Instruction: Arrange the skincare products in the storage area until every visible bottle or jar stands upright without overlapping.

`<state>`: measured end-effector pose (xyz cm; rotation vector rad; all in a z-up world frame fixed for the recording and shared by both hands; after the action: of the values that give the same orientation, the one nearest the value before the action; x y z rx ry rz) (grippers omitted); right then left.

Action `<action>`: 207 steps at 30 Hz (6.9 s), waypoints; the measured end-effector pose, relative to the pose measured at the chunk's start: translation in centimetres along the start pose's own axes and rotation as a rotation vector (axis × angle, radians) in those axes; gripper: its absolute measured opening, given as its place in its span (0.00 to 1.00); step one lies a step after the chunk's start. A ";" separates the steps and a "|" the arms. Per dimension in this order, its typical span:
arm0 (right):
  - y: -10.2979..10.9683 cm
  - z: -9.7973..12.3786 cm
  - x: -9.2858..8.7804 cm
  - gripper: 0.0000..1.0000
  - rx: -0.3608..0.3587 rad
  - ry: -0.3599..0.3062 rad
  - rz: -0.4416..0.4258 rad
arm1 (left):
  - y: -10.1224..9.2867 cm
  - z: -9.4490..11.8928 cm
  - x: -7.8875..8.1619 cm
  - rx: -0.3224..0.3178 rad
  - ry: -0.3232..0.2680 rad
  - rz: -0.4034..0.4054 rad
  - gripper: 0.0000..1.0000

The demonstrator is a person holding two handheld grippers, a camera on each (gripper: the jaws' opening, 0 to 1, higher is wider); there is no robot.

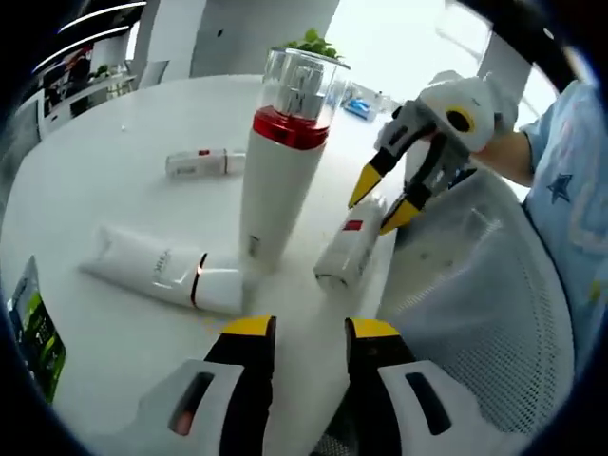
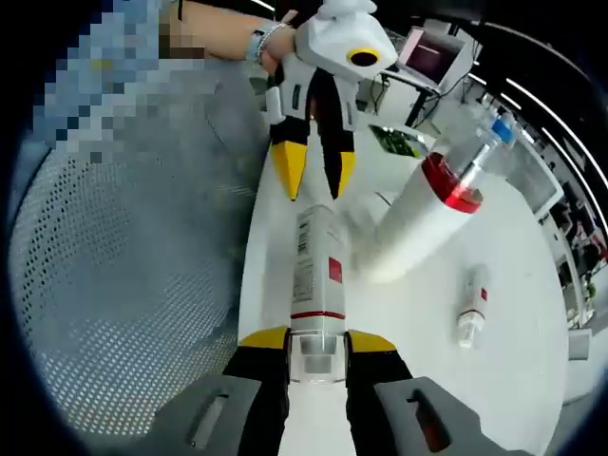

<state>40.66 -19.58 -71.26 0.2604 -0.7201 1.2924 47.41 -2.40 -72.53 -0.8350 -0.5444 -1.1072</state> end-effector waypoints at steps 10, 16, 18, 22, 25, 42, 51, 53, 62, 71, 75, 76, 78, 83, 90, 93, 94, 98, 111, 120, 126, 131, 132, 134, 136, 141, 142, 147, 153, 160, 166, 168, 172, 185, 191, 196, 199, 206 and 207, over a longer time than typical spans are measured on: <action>1.4 -1.1 1.6 0.15 0.022 0.002 0.146 | -1.7 -0.4 0.2 -0.131 -0.024 0.051 0.26; 1.5 -1.2 3.2 0.15 0.011 -0.043 0.183 | -2.3 -0.7 0.0 -0.165 -0.002 0.050 0.25; 1.4 -1.2 3.6 0.15 0.005 -0.053 0.200 | -2.5 -0.7 -0.1 -0.175 0.005 0.047 0.25; 1.7 -1.4 4.5 0.15 0.008 -0.059 0.260 | -2.6 -0.8 -0.2 -0.184 0.015 0.039 0.25; 1.9 -1.7 5.1 0.15 0.016 -0.047 0.306 | -2.9 -0.9 -0.3 -0.191 0.042 0.012 0.25; 0.1 -1.1 4.7 0.26 -0.093 -0.117 0.081 | -2.9 -0.2 0.6 -0.151 -0.010 -0.160 0.23; -1.2 -0.6 2.1 0.19 -0.088 -0.145 -0.318 | -2.3 0.4 1.2 -0.109 -0.058 -0.181 0.23; -1.4 -0.7 1.4 0.19 -0.056 -0.152 -0.443 | -2.3 0.4 1.2 -0.113 -0.067 -0.189 0.23; -1.4 0.0 2.0 0.23 0.161 -0.443 -1.062 | -2.2 0.8 2.2 -0.103 -0.137 -0.188 0.23; -1.7 0.4 2.7 0.32 0.152 -0.512 -1.265 | -2.1 1.0 2.6 -0.066 -0.176 -0.256 0.23; -2.0 0.1 2.5 0.30 0.158 -0.558 -1.414 | -2.2 1.0 2.8 -0.059 -0.189 -0.298 0.23; -2.0 0.1 2.6 0.29 0.163 -0.568 -1.439 | -2.2 1.0 2.8 -0.061 -0.194 -0.301 0.23; -2.0 0.0 2.5 0.25 0.157 -0.578 -1.495 | -2.3 1.0 2.9 -0.059 -0.197 -0.307 0.23; -2.0 -0.1 2.7 0.16 0.165 -0.613 -1.551 | -2.3 0.8 2.8 -0.064 -0.197 -0.310 0.23; -2.4 0.5 4.0 0.14 0.093 -0.621 -1.288 | -2.4 0.6 2.6 -0.086 -0.165 -0.253 0.23; -2.2 0.7 4.8 0.14 0.097 -0.624 -1.165 | -2.6 0.6 2.3 -0.125 -0.145 -0.188 0.23; -2.2 0.8 4.8 0.14 0.090 -0.624 -1.153 | -2.8 0.6 2.4 -0.147 -0.144 -0.178 0.21; -1.7 1.0 5.4 0.14 0.137 -0.610 -0.995 | -3.2 0.7 2.4 -0.210 -0.151 -0.114 0.20; 0.0 1.0 6.9 0.14 0.250 -0.557 -0.617 | -5.3 -0.1 1.1 -0.364 -0.070 -0.113 0.23; -1.4 0.7 6.4 0.16 0.108 -0.616 -0.664 | -3.5 0.0 2.0 -0.221 -0.144 -0.187 0.22; -1.7 0.5 6.2 0.21 0.088 -0.627 -0.725 | -2.6 0.2 2.8 -0.130 -0.204 -0.210 0.22; -2.0 0.4 6.4 0.13 0.015 -0.611 -0.689 | -3.0 -0.4 2.9 -0.109 -0.204 -0.213 0.23; -2.0 0.3 6.4 0.12 0.017 -0.612 -0.706 | -3.1 -0.6 2.8 -0.102 -0.202 -0.220 0.23; -1.8 0.3 6.4 0.12 0.023 -0.577 -0.676 | -3.4 -1.0 2.6 -0.113 -0.196 -0.234 0.24; -1.7 0.4 6.8 0.12 -0.003 -0.572 -0.607 | -3.4 -1.3 2.6 -0.115 -0.198 -0.223 0.25; -1.3 0.0 6.7 0.12 -0.041 -0.491 -0.492 | -2.7 -1.6 2.3 -0.082 -0.162 -0.224 0.25; -1.3 0.0 6.6 0.12 -0.046 -0.481 -0.478 | -2.6 -1.6 2.2 -0.077 -0.154 -0.227 0.24; -1.1 -0.4 6.6 0.12 -0.081 -0.435 -0.413 | -2.3 -1.6 2.0 -0.046 -0.133 -0.244 0.24; -1.2 -0.3 6.6 0.12 -0.089 -0.410 -0.390 | -1.9 -1.5 1.8 -0.024 -0.111 -0.231 0.24; -1.6 0.0 6.5 0.12 -0.100 -0.408 -0.417 | -1.3 -1.3 1.7 0.008 -0.104 -0.234 0.25; -1.7 0.1 5.9 0.12 -0.129 -0.367 -0.396 | -0.9 -1.3 0.8 0.043 -0.020 -0.262 0.19; -1.8 0.1 5.7 0.12 -0.129 -0.373 -0.408 | -0.8 -1.3 1.0 0.047 -0.033 -0.264 0.18; -1.8 -0.3 5.7 0.12 -0.137 -0.344 -0.394 | -1.0 -1.4 1.2 0.052 -0.048 -0.267 0.17; -2.0 -1.0 6.2 0.13 -0.165 -0.352 -0.380 | -1.3 -2.6 1.1 0.061 -0.026 -0.312 0.14; -1.8 -1.5 5.6 0.15 -0.173 -0.300 -0.370 | -1.6 -2.6 1.4 0.039 -0.057 -0.290 0.13; -1.8 -1.7 4.8 0.15 -0.190 -0.241 -0.388 | -1.5 -2.6 1.4 0.043 -0.056 -0.296 0.12; -1.8 -1.9 4.2 0.15 -0.198 -0.202 -0.402 | -1.5 -2.6 1.5 0.046 -0.063 -0.297 0.12; -2.2 -1.8 3.6 0.09 -0.223 -0.178 -0.448 | -1.6 -2.6 1.6 0.053 -0.068 -0.307 0.11; -2.2 -1.8 3.6 0.07 -0.225 -0.178 -0.442 | -1.6 -2.6 1.6 0.054 -0.069 -0.311 0.11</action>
<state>43.65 -16.37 -69.91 0.3323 -0.8943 0.7681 46.49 -5.72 -72.40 -0.7589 -0.7775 -1.3441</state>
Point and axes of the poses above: the point that each gripper's makers call its tool centre point, and the gripper's own axes: z roughly backward along the fingers, y roughly to its left, x roughly out of its top, the point moved 7 cm from there along z, roughly backward along the fingers, and after that the axes turned 7 degrees about -y, right-handed, at the moved point
